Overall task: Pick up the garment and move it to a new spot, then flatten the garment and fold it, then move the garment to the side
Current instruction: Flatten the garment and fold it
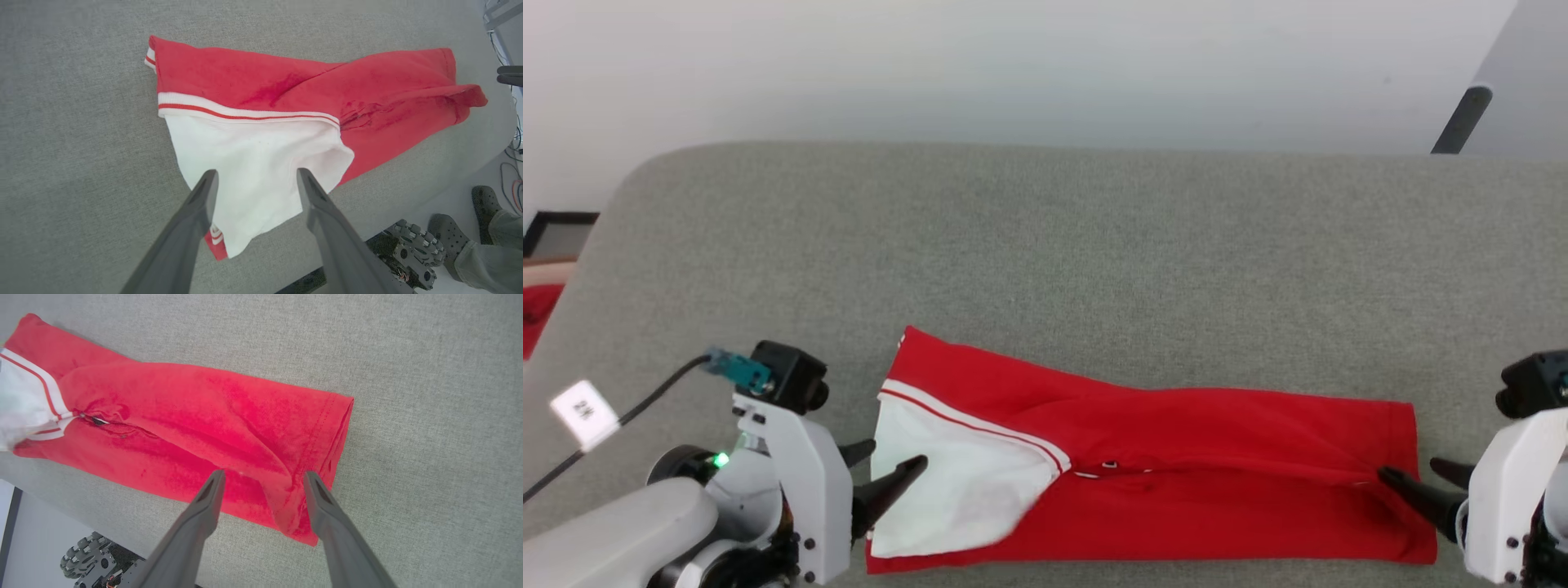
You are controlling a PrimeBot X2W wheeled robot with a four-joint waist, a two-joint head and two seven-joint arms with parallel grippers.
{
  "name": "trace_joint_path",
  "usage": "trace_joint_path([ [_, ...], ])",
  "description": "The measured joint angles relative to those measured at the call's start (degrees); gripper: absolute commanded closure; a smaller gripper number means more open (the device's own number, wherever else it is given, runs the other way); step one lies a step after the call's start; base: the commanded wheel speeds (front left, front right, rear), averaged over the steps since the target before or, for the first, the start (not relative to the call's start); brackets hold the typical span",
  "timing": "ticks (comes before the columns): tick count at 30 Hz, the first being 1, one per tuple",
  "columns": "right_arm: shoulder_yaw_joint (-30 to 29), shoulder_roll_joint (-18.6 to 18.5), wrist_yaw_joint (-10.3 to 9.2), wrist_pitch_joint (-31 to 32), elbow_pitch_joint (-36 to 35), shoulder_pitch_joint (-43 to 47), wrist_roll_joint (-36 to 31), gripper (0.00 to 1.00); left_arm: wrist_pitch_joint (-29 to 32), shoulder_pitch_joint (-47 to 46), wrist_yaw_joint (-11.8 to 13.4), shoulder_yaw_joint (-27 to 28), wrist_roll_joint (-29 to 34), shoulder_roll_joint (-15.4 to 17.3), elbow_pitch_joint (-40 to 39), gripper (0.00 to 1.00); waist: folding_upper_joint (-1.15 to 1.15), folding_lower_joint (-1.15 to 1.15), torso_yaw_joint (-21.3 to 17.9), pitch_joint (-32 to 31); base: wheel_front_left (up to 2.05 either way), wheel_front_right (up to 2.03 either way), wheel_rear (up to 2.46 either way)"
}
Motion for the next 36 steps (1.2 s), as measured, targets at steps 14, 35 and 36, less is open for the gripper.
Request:
trace_joint_path([
  [14, -5.7, 4.0, 0.0, -3.2, -1.5, 7.4, -1.2, 0.0, -21.4, 9.6, 1.4, 3.1, 2.3, 0.6, 0.2, 0.0, 0.0, 0.0, 0.0, -5.6, 0.0, 0.0, 0.0],
  [35, -13.4, 5.7, 0.0, -4.7, -0.5, 11.3, -2.5, 0.0, -29.9, 34.2, -5.1, 40.5, 29.7, -17.7, 7.8, 0.0, 0.0, 0.0, 3.0, -7.2, 0.0, 0.0, 0.0],
  [36, -13.6, 5.7, 0.0, -4.2, -0.4, 11.5, -2.5, 0.0, -29.9, 35.5, -5.9, 42.4, 31.3, -19.0, 7.9, 0.0, 0.0, 0.0, 3.0, -7.1, 0.0, 0.0, 0.0],
])
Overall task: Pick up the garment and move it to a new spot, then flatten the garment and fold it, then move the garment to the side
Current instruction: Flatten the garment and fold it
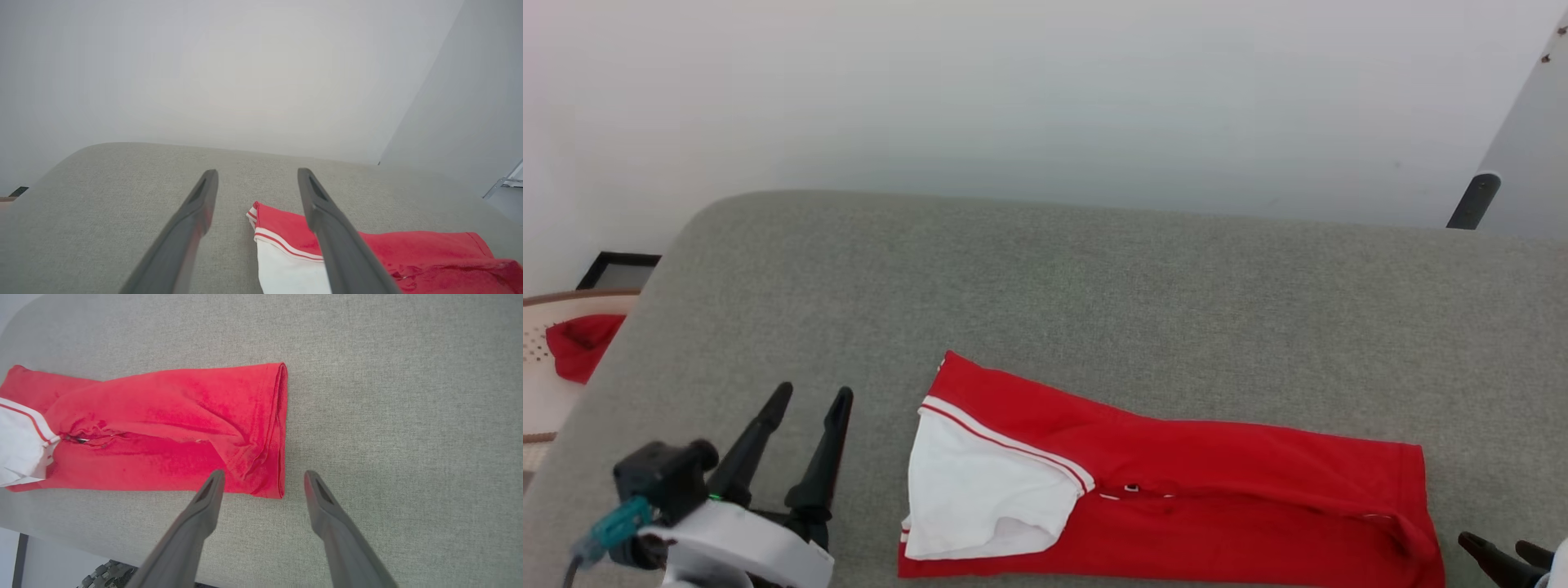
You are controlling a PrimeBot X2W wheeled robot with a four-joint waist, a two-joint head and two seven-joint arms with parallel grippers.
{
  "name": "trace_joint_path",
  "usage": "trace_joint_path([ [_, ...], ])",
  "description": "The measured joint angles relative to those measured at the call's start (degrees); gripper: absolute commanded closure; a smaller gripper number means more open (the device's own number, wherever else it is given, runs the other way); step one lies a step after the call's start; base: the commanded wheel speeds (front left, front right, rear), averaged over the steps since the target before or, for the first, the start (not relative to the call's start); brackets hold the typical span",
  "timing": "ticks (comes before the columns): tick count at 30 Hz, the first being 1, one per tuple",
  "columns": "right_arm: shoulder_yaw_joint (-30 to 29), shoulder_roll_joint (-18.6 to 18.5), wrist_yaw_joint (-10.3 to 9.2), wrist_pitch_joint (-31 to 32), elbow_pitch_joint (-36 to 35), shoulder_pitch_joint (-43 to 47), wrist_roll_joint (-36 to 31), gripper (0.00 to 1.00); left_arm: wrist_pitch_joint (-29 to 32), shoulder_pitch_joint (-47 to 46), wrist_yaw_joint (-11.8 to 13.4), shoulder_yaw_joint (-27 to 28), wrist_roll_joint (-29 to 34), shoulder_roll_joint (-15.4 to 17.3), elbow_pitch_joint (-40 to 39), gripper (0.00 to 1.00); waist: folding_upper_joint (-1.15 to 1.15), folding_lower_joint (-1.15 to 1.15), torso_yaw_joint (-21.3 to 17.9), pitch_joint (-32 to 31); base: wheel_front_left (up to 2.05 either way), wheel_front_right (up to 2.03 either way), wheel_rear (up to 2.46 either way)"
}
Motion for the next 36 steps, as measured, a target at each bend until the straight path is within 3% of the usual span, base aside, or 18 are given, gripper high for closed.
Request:
trace_joint_path([
  [8, -0.7, -0.2, 0.0, 2.1, -0.4, -1.6, -0.9, 0.0, 0.0, 5.4, -6.6, 13.3, 12.4, -11.4, 0.0, 0.0, 0.0, 0.0, 0.4, 2.5, 0.0, 0.0, 0.0],
  [16, -1.5, -1.3, 0.0, 3.8, 0.1, -6.3, -2.4, 0.0, 0.0, 5.9, -12.0, 21.8, 18.0, -20.4, 1.0, 0.0, 0.0, 0.0, 0.8, 7.6, 0.0, 0.0, 0.0],
  [25, -1.4, -0.5, 0.0, 6.3, 4.6, -11.8, -3.3, 0.0, 0.0, 3.0, -13.6, 22.8, 20.5, -23.4, 2.5, 0.0, 0.0, 0.0, 1.8, 13.7, 0.0, 0.0, 0.0],
  [36, -1.2, 1.1, 0.0, 9.8, 10.2, -15.7, -5.1, 0.0, 0.0, 1.4, -13.6, 21.3, 18.6, -23.7, 2.8, 0.0, 0.0, 0.0, 4.1, 16.6, 0.0, 0.0, 0.0],
])
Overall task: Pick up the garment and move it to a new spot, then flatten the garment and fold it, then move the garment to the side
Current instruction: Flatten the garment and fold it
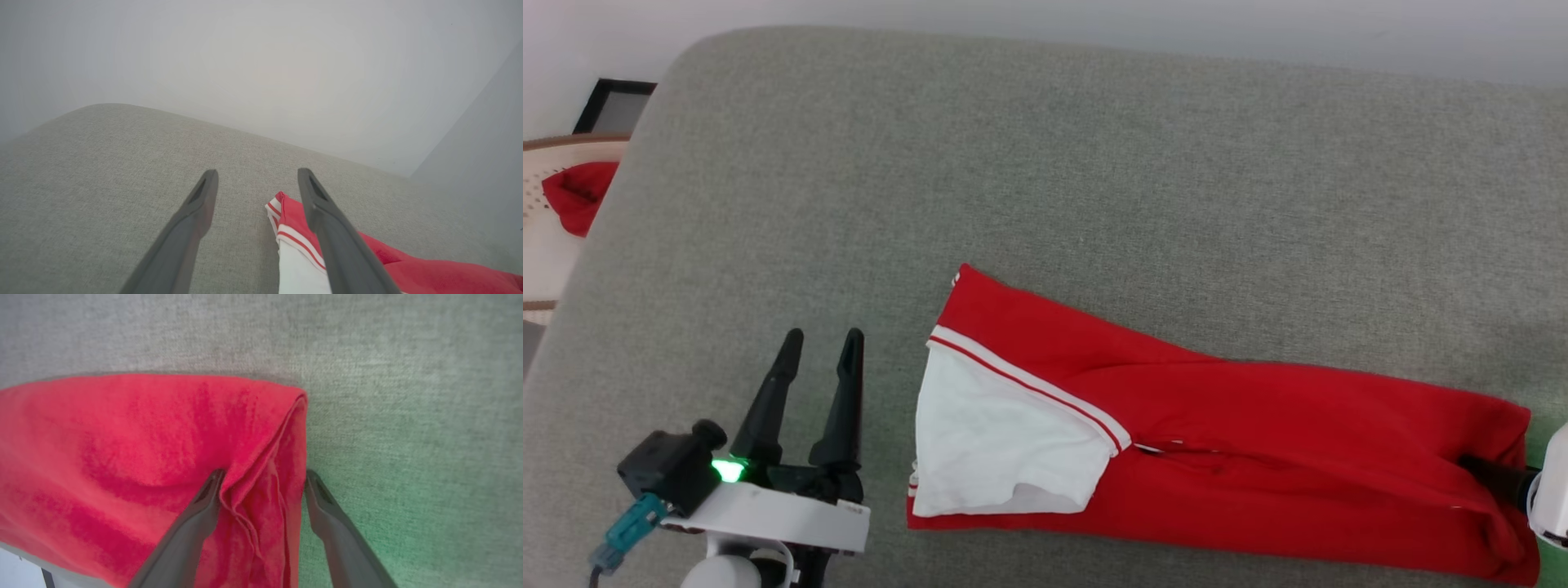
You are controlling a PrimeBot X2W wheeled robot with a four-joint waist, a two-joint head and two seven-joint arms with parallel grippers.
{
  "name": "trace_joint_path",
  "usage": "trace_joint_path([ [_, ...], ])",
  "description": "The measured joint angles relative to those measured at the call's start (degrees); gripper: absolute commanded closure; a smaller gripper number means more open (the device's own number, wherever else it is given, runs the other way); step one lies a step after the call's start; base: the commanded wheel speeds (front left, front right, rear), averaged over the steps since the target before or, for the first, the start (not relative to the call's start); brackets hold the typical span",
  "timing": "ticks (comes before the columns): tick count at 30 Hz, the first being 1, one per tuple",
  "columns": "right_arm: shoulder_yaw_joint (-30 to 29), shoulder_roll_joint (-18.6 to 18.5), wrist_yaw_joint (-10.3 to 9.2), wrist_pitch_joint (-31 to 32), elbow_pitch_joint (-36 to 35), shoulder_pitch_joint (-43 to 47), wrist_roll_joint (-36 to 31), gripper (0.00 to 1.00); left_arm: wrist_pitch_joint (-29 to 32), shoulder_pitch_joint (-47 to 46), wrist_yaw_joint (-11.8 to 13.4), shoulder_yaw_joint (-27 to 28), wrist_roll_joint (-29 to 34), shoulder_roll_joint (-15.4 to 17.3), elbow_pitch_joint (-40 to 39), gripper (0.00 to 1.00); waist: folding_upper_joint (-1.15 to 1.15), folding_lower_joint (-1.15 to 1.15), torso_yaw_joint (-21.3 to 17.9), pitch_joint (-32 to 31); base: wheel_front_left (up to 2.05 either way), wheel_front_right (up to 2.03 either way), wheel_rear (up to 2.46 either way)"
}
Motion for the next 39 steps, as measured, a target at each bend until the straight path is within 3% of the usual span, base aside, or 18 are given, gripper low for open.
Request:
trace_joint_path([
  [3, -0.4, 0.2, 0.0, 1.3, 1.8, -1.0, -0.2, 0.0, 0.0, -0.1, 0.0, -0.1, -0.6, -0.1, 0.2, 0.0, 0.0, 0.0, 0.3, 0.1, 0.0, 0.0, 0.0],
  [4, -0.6, 0.3, 0.0, 2.0, 2.4, -1.6, -0.2, 0.57, 0.0, -0.1, 0.0, -0.1, -1.0, -0.2, 0.2, 0.0, 0.0, 0.0, 0.4, 0.0, 0.0, 0.0, 0.0],
  [5, -0.8, 0.4, 0.0, 2.5, 2.8, -1.8, -0.1, 1.0, 0.0, -0.1, 0.0, 0.0, -1.1, -0.2, 0.2, 0.0, 0.0, 0.0, 0.4, 0.0, 0.0, 0.0, 0.0],
  [12, -3.8, 2.5, -0.01, 6.2, 4.2, -3.0, 3.6, 1.0, 0.0, -0.2, 0.0, 0.2, -1.8, -0.7, 0.3, 0.0, 0.0, 0.0, 0.6, 0.0, 0.0, 0.0, 0.0],
  [20, -5.2, 2.1, 0.08, 4.7, 5.7, -3.9, 2.7, 1.0, 0.0, -0.1, 0.0, 0.7, -1.8, -0.8, 0.4, 0.0, 0.0, 0.0, 0.5, -0.8, 0.0, 0.0, 0.0],
  [39, -8.4, -8.8, 0.05, -2.5, 15.5, -4.8, -1.2, 1.0, 0.0, 3.9, 0.0, 1.8, -1.6, 0.1, 0.9, 0.0, 0.0, 0.0, -1.8, -6.3, 0.0, 0.0, 0.0],
])
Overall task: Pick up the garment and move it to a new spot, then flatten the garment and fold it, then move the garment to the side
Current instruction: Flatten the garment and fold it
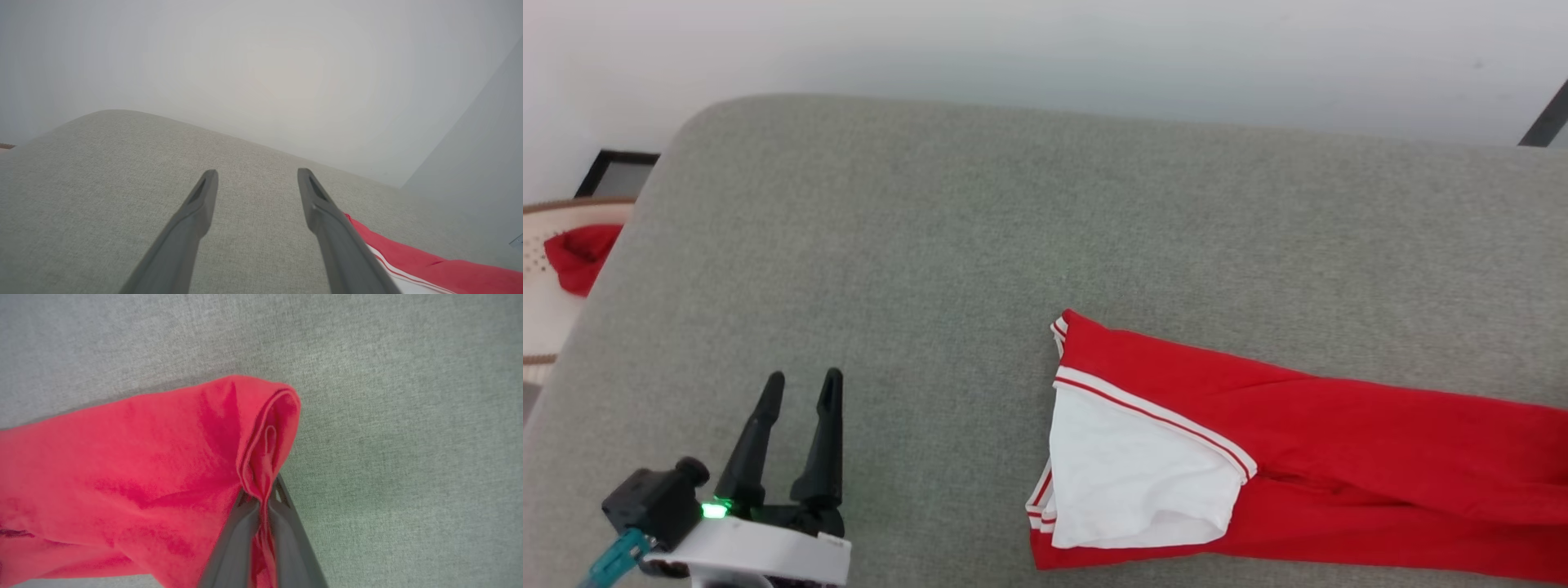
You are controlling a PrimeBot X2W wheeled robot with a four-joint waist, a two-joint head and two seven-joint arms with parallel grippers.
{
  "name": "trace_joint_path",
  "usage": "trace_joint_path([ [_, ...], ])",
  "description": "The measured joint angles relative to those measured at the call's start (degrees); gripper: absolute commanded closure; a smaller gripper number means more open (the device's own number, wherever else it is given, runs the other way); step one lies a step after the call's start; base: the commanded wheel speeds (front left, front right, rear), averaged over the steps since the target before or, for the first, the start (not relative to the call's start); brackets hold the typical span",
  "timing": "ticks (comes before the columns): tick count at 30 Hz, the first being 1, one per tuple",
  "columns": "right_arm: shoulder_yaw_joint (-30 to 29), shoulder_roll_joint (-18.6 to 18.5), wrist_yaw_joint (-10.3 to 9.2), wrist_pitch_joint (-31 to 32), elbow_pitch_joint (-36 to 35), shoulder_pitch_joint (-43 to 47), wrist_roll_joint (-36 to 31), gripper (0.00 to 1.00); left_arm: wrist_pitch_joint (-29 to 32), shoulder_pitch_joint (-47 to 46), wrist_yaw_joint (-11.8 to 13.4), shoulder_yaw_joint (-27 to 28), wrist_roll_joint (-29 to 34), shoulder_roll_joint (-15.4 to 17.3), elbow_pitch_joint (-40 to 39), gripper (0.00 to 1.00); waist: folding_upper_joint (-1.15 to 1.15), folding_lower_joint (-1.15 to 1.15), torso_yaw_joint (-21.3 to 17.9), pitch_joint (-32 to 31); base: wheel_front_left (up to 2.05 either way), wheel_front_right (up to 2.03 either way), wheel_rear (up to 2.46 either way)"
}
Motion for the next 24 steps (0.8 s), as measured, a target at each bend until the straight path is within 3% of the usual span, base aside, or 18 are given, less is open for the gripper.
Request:
trace_joint_path([
  [9, 3.1, 0.8, -0.01, 3.0, -4.7, -0.1, 4.9, 1.0, 0.0, 1.9, 0.0, 0.0, -0.3, 0.4, 0.7, 0.0, 0.0, 0.0, -1.9, -2.8, 0.0, 0.0, 0.0],
  [13, 5.4, 3.5, -0.01, 5.9, -10.6, -0.1, 10.4, 1.0, 0.0, 2.4, 0.0, -0.1, -0.8, 0.4, 1.2, 0.0, 0.0, 0.0, -2.5, -4.3, 0.0, 0.0, 0.0],
  [24, 15.7, 11.0, -0.02, 8.5, -22.0, 0.0, 15.2, 1.0, 0.0, 2.9, 0.0, -1.9, -1.3, -0.3, 2.3, 0.0, 0.0, 0.0, -1.7, -6.8, 0.0, 0.0, 0.0],
])
